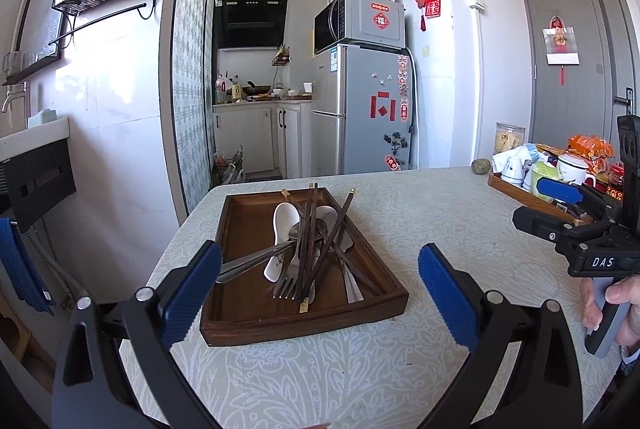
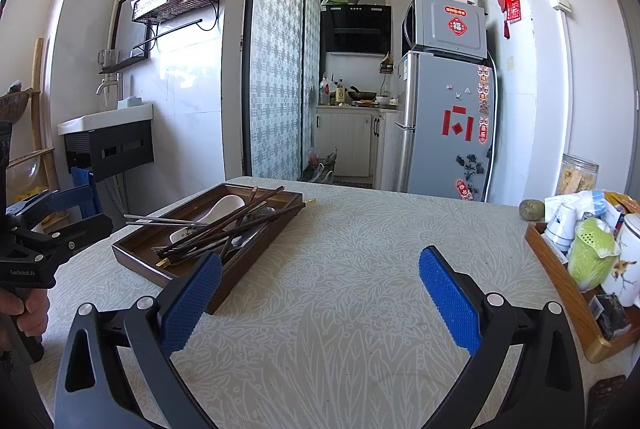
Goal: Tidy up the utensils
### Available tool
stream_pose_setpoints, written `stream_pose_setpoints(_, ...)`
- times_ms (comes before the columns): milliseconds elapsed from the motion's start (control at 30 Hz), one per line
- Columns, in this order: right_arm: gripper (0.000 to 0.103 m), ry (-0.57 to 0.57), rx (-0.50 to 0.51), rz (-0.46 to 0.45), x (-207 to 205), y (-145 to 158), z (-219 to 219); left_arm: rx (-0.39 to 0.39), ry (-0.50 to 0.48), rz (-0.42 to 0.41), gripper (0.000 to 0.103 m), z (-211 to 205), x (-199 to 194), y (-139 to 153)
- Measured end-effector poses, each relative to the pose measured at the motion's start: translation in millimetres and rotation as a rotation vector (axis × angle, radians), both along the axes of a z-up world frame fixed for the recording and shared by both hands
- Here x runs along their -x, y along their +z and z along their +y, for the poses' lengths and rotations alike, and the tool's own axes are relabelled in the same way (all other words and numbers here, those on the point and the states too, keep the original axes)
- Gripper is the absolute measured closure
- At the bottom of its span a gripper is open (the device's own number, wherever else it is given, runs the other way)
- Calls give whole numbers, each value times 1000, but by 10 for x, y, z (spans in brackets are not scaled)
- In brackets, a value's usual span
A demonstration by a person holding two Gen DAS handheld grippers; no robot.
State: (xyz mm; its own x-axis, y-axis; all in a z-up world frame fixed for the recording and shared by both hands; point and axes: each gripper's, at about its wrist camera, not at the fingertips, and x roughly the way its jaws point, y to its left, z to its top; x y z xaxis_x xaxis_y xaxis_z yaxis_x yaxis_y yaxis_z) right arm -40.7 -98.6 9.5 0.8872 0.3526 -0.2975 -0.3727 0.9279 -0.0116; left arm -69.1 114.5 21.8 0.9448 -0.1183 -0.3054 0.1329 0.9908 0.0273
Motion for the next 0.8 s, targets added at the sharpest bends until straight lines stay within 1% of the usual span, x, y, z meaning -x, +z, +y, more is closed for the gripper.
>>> stream_pose_setpoints(700, 3, 0, 0, 0, -5, 0, -9, 0, 5, 1, 3, 6, 7, 5)
stream_pose_setpoints(800, 3, 0, 0, 0, -5, 0, -8, -2, 20, 12, 3, 13, -17, 5)
